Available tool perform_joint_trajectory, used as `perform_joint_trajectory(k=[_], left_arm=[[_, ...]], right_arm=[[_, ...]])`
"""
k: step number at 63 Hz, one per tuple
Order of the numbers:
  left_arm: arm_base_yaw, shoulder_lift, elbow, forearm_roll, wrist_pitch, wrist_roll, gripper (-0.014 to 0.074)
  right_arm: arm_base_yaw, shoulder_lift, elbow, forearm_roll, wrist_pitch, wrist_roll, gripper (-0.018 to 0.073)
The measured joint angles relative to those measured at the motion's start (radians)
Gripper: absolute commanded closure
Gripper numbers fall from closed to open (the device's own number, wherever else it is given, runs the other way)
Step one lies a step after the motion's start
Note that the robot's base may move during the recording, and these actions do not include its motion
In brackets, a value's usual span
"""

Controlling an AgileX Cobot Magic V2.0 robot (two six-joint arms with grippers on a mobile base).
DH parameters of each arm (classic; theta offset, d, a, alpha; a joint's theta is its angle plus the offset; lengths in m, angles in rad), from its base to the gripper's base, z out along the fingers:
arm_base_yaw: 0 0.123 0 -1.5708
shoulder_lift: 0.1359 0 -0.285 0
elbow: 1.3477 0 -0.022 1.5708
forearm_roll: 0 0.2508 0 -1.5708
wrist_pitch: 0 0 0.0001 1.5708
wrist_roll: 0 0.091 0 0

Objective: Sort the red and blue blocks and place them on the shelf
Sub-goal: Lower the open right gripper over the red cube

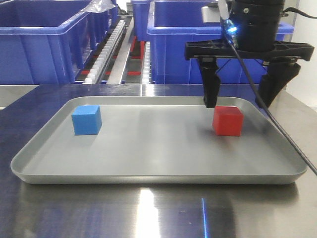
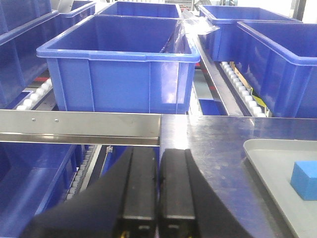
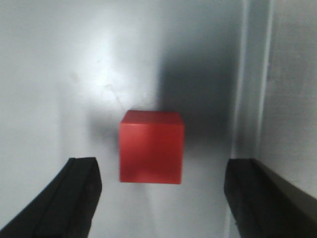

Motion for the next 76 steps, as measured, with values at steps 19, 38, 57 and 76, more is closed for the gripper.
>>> perform_joint_trajectory(k=[19,38,57,76], left_arm=[[0.0,0.0,0.0,0.0,0.0,0.0,0.047],[0.0,0.0,0.0,0.0,0.0,0.0,0.047],[0.0,0.0,0.0,0.0,0.0,0.0,0.047],[0.0,0.0,0.0,0.0,0.0,0.0,0.047]], right_arm=[[0.007,0.013,0.0,0.0,-0.007,0.002,-0.0065],[0.007,0.031,0.0,0.0,-0.023,0.002,-0.0065],[0.007,0.066,0.0,0.0,-0.019,0.016,-0.0065],[0.007,0.068,0.0,0.0,-0.016,0.043,-0.0065]])
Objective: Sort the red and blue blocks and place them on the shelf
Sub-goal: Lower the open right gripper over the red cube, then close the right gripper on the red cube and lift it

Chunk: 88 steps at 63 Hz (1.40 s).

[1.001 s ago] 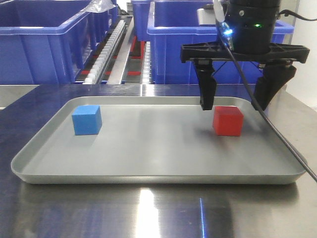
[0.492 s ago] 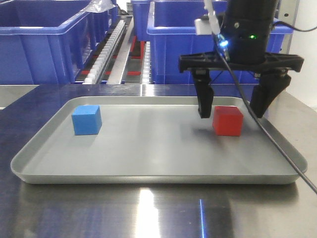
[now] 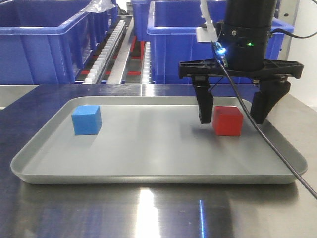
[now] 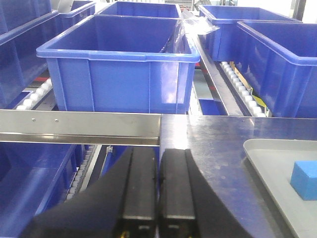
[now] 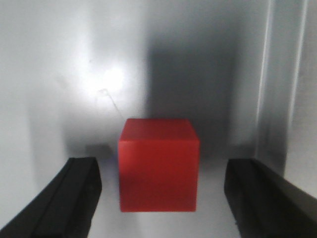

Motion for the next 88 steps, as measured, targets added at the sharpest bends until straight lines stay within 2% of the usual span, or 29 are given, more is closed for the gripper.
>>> perform_joint_trajectory(k=[9,18,22,66,76,88], left_arm=[[0.0,0.0,0.0,0.0,0.0,0.0,0.047],[0.0,0.0,0.0,0.0,0.0,0.0,0.047],[0.0,0.0,0.0,0.0,0.0,0.0,0.047],[0.0,0.0,0.0,0.0,0.0,0.0,0.047],[0.0,0.0,0.0,0.0,0.0,0.0,0.047],[0.0,0.0,0.0,0.0,0.0,0.0,0.047]], right_arm=[[0.0,0.0,0.0,0.0,0.0,0.0,-0.0045],[0.0,0.0,0.0,0.0,0.0,0.0,0.0083],[0.0,0.0,0.0,0.0,0.0,0.0,0.0114],[0.0,0.0,0.0,0.0,-0.006,0.004,0.0115],[0.0,0.0,0.0,0.0,-0.006,0.004,0.0187],[0.0,0.0,0.0,0.0,-0.006,0.004,0.0183]])
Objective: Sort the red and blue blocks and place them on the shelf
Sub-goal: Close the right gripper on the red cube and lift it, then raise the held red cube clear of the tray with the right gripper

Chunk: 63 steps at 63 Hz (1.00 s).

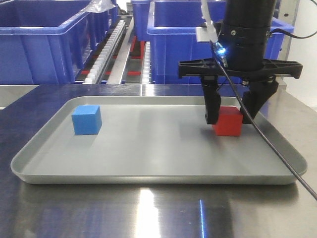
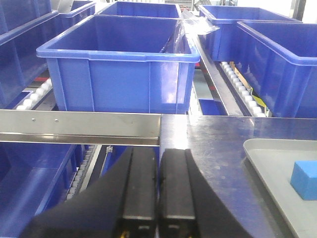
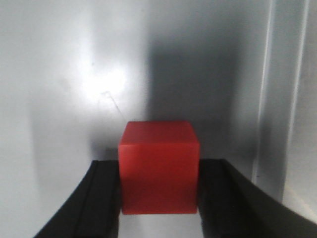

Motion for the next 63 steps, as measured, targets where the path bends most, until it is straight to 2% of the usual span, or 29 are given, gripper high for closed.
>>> perform_joint_trajectory(k=[23,40,49,63], left_arm=[[0.0,0.0,0.0,0.0,0.0,0.0,0.047],[0.0,0.0,0.0,0.0,0.0,0.0,0.047],[0.0,0.0,0.0,0.0,0.0,0.0,0.047],[0.0,0.0,0.0,0.0,0.0,0.0,0.047]], right_arm=[[0.0,-0.041,0.0,0.0,-0.013,-0.017,0.0185],[-0.01,-0.211,0.052,0.024,-0.17,-0.202,0.0185],[-0.068,-0.338,0.184,0.053,-0.306,-0.316,0.0185],[-0.245,-0.546,0.419,0.069,-0.465,-0.47,0.0185]])
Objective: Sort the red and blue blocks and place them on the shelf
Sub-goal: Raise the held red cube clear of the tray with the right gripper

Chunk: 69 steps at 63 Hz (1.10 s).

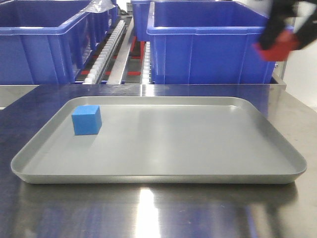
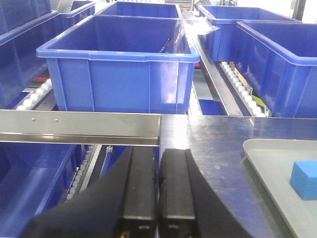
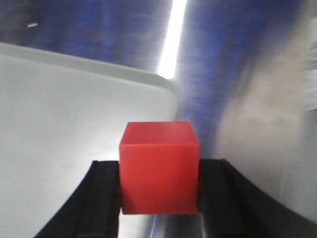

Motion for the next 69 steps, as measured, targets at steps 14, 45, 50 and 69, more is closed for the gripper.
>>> perform_joint_trajectory(k=[14,45,50,69], left_arm=[[0.0,0.0,0.0,0.0,0.0,0.0,0.047],[0.0,0.0,0.0,0.0,0.0,0.0,0.047],[0.0,0.0,0.0,0.0,0.0,0.0,0.047],[0.0,0.0,0.0,0.0,0.0,0.0,0.047]], right_arm=[[-0.149,-0.207,0.185,0.0,-0.148,-0.033,0.0185],[-0.177,-0.724,0.526,0.0,-0.348,-0.039,0.0185],[-0.177,-0.803,0.559,0.0,-0.353,-0.039,0.0185],[-0.177,-0.946,0.607,0.0,-0.355,-0.039,0.0185]])
